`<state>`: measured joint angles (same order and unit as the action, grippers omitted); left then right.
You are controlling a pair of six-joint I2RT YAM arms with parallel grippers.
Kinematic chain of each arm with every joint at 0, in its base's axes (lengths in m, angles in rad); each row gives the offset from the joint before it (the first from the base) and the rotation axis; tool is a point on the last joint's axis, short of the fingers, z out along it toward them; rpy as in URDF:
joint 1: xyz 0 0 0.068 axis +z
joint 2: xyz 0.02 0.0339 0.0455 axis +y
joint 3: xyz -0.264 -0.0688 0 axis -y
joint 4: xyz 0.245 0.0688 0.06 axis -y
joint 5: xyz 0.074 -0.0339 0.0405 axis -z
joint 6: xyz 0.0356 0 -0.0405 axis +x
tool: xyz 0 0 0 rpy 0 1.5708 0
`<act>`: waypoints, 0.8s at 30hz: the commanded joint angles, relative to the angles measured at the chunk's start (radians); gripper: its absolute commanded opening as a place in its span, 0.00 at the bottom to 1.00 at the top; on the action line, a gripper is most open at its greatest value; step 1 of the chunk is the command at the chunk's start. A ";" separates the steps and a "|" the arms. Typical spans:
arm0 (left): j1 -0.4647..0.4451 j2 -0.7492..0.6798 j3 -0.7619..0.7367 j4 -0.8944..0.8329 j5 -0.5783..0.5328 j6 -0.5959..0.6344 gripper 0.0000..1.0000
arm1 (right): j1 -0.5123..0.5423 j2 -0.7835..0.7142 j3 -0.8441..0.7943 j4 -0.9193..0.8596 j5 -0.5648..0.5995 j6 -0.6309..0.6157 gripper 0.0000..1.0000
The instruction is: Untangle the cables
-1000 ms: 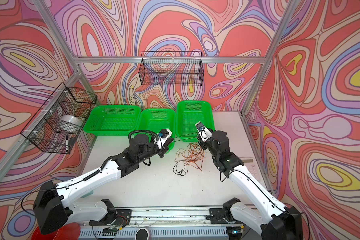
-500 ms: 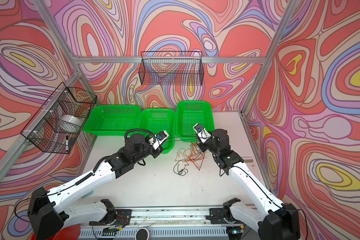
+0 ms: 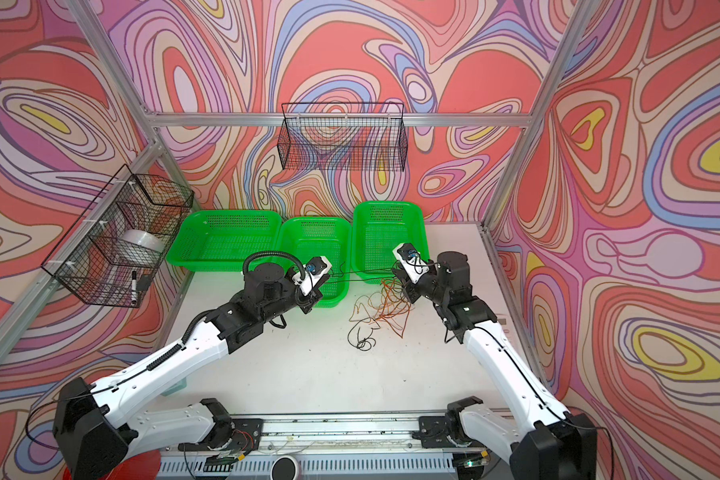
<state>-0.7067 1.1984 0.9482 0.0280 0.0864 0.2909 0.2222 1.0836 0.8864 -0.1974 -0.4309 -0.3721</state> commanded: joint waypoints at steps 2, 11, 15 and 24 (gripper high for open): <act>-0.028 0.042 0.014 0.082 0.057 -0.057 0.00 | -0.015 0.007 0.010 0.027 -0.145 0.051 0.21; -0.077 0.082 0.060 0.171 0.121 -0.056 0.00 | -0.015 0.004 -0.016 0.084 -0.272 0.064 0.26; -0.085 0.094 0.089 0.164 0.112 -0.046 0.00 | -0.015 -0.001 -0.040 0.031 -0.323 0.026 0.34; -0.105 0.136 0.142 0.141 0.093 -0.028 0.00 | 0.158 -0.017 -0.236 0.202 -0.121 0.073 0.47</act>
<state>-0.8001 1.3151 1.0554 0.1619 0.1818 0.2531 0.3180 1.0523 0.6655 -0.0589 -0.6834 -0.3023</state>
